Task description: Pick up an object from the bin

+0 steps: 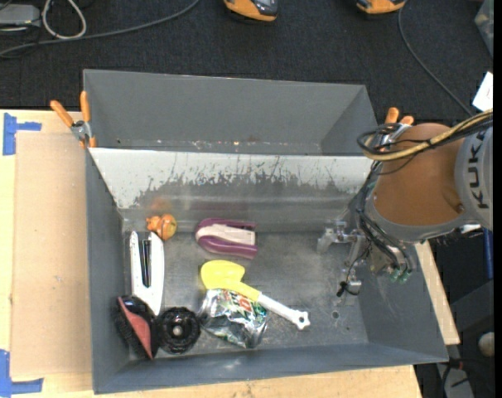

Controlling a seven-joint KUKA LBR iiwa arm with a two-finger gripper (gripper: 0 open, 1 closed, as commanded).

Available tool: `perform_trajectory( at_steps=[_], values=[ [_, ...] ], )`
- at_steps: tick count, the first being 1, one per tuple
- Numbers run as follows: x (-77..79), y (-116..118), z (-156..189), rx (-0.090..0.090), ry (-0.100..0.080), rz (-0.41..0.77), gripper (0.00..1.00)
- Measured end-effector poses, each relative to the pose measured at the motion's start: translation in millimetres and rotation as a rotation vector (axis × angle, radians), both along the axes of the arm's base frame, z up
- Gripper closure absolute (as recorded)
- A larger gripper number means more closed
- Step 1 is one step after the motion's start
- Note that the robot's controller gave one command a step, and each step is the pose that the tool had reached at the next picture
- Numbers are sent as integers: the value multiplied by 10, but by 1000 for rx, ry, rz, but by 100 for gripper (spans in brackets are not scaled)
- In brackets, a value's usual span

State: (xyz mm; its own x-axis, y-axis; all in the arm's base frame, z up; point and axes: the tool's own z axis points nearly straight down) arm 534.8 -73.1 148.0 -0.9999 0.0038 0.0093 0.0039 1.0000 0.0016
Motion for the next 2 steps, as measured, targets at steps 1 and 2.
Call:
perform_trajectory(
  at_steps=[1,2],
  values=[
    [17,2,44,-1,-7,2,0],
    [-33,358,-516,-1,-9,68,0]
  ],
)
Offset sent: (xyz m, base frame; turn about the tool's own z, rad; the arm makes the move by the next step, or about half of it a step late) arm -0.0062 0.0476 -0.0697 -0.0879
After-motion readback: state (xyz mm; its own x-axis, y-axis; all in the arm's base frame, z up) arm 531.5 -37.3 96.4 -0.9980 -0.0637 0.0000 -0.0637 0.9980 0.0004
